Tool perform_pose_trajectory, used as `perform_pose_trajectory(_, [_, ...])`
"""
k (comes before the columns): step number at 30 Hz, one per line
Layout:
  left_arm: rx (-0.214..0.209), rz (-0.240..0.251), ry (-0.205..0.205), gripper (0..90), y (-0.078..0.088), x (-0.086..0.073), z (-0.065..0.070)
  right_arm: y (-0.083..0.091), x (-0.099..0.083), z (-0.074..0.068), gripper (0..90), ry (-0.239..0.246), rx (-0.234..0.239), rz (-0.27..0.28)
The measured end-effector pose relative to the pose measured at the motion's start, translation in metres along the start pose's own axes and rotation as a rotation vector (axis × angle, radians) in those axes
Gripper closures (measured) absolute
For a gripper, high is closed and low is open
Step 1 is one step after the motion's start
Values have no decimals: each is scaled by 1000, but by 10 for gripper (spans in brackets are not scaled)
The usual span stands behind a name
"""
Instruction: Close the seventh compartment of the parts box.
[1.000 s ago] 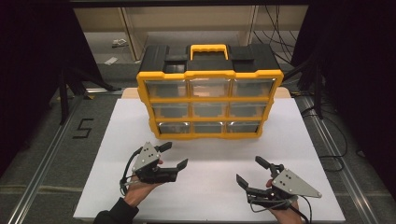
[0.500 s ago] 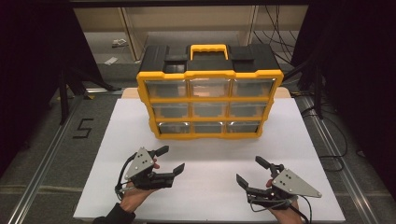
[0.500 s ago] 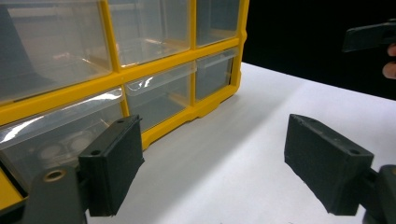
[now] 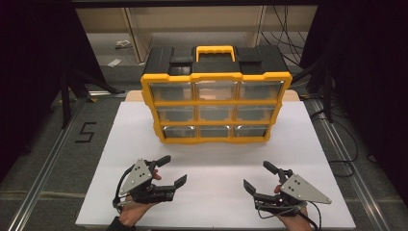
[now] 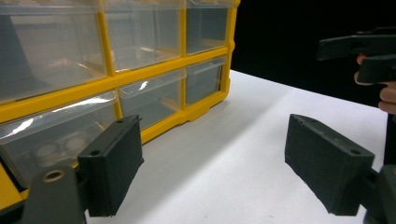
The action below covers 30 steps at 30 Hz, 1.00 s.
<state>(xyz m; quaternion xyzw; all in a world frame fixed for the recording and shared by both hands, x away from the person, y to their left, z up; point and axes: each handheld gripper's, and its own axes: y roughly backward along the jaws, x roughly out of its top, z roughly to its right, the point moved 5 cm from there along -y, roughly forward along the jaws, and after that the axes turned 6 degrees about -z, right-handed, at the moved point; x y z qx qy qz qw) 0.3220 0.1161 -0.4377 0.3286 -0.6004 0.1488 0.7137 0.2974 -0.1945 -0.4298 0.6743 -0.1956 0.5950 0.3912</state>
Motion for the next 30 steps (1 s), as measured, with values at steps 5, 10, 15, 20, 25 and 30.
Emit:
perform_pose_trajectory(5, [12, -8, -4, 190, 2, -4, 4, 0, 0, 0, 177, 3, -1, 1])
perform_pose_trajectory(10, [10, -3, -11, 189, 3, -3, 6, 0, 0, 0, 176, 2, -2, 0])
perform_pose_trajectory(15, [23, 3, 5, 189, 4, -2, 1, 0, 0, 0, 176, 3, -1, 0])
perform_pose_trajectory(20, [26, 8, 13, 189, 5, -2, 0, 0, 0, 0, 176, 2, -2, 1])
perform_pose_trajectory(25, [21, 4, 3, 189, 3, -2, 1, 0, 0, 0, 176, 3, -1, -1])
perform_pose_trajectory(30, [25, 2, 8, 187, 4, -2, 0, 0, 0, 0, 176, 3, -1, 0])
